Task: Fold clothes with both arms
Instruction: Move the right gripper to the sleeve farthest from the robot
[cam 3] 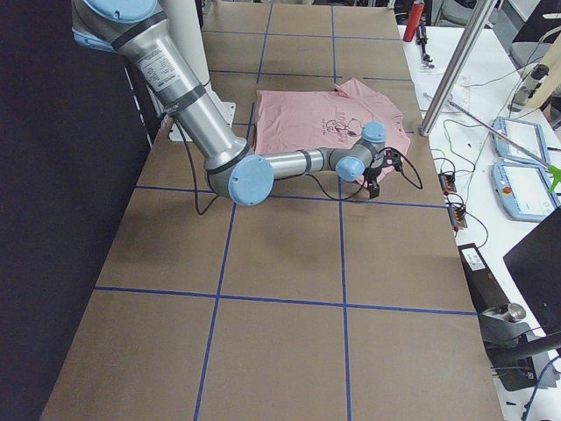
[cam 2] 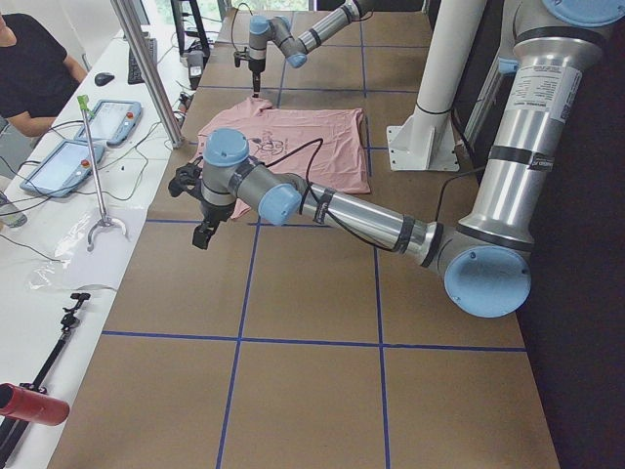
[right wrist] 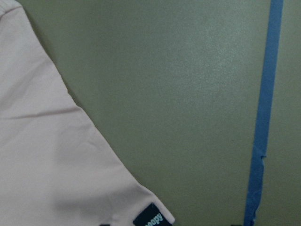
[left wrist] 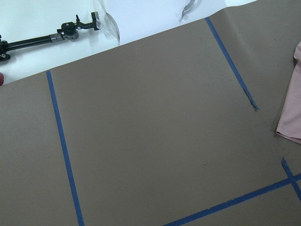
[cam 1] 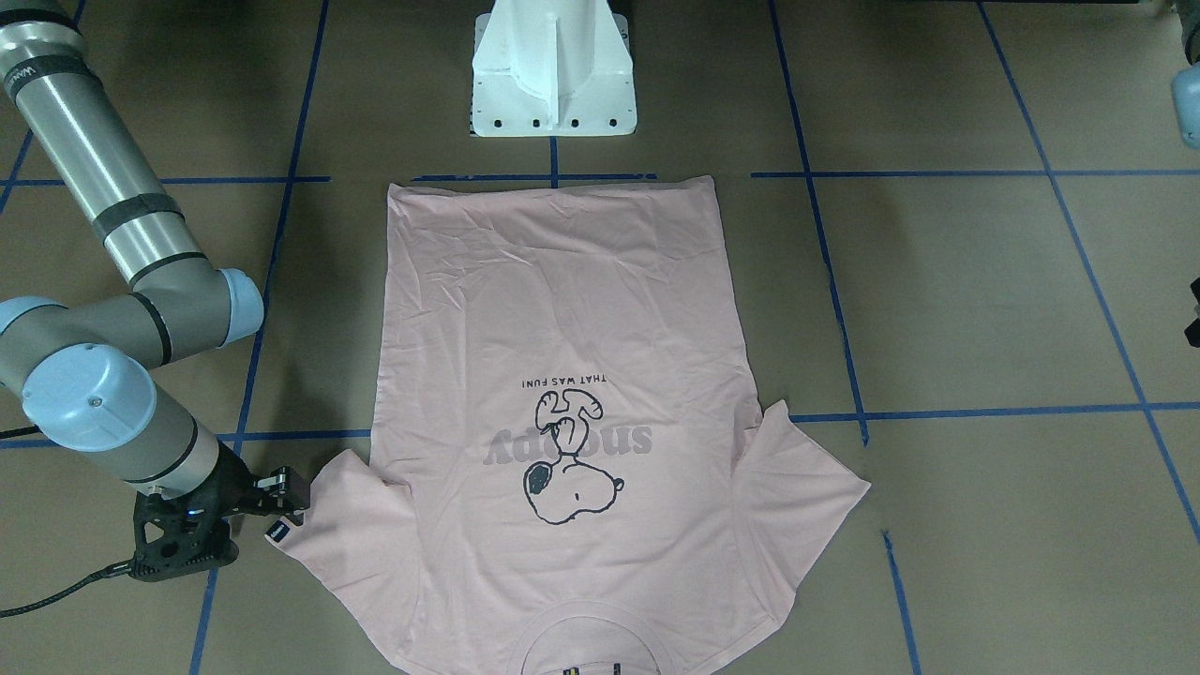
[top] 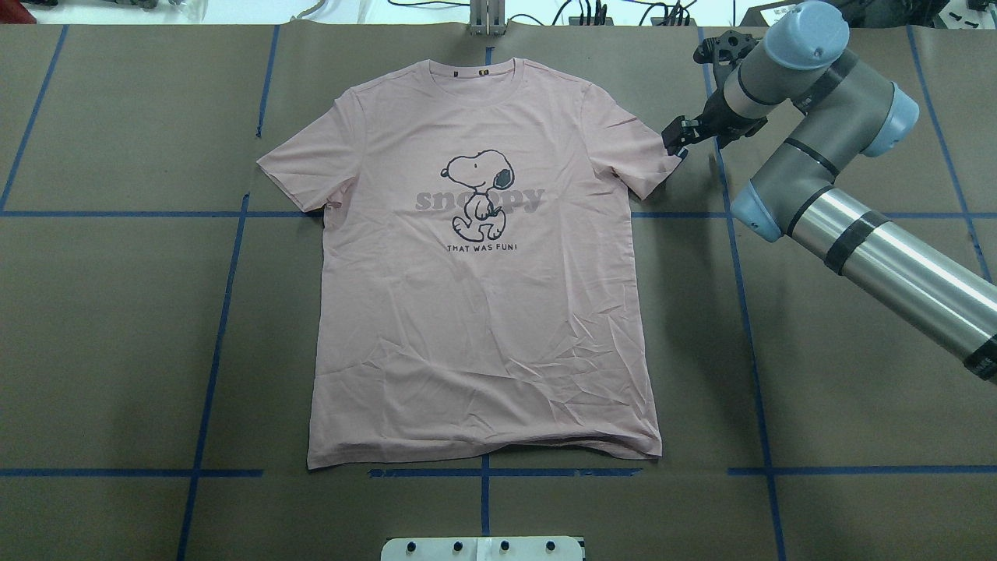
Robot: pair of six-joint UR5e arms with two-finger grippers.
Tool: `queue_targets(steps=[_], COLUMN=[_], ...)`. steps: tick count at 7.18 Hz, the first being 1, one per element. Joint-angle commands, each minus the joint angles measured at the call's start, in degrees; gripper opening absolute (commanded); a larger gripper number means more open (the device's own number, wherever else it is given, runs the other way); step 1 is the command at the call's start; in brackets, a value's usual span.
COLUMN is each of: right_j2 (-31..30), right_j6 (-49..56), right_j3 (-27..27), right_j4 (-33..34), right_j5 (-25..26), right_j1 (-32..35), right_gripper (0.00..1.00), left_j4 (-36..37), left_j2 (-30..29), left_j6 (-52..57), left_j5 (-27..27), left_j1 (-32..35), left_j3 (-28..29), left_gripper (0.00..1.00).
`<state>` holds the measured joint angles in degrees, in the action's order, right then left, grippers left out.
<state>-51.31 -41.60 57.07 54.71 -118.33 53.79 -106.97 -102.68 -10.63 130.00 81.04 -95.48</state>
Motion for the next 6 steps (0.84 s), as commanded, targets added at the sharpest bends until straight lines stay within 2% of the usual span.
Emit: queue_targets(steps=[1,4,5,6], right_j2=[1.4,2.1,2.3,2.4], right_j6=[0.0,0.2,0.2,0.2], right_j3=[-1.4,-2.6,-2.6,-2.6], right_j4=[0.0,0.0,0.0,0.0], right_j5=[0.1,0.1,0.1,0.1], right_j1=[-0.1,-0.2,-0.1,-0.2], right_gripper=[0.85,0.8,0.61,0.33], left_j4=[0.0,0.0,0.0,0.0], left_j2=[-0.1,-0.1,-0.2,-0.2], left_j6=[-0.1,-0.1,0.0,0.0], left_j5=[-0.1,-0.1,-0.1,-0.1], left_j1=[-0.1,-0.1,-0.1,-0.1], left_j3=[0.1,0.1,0.2,0.2], left_gripper=[1.0,1.0,1.0,1.0])
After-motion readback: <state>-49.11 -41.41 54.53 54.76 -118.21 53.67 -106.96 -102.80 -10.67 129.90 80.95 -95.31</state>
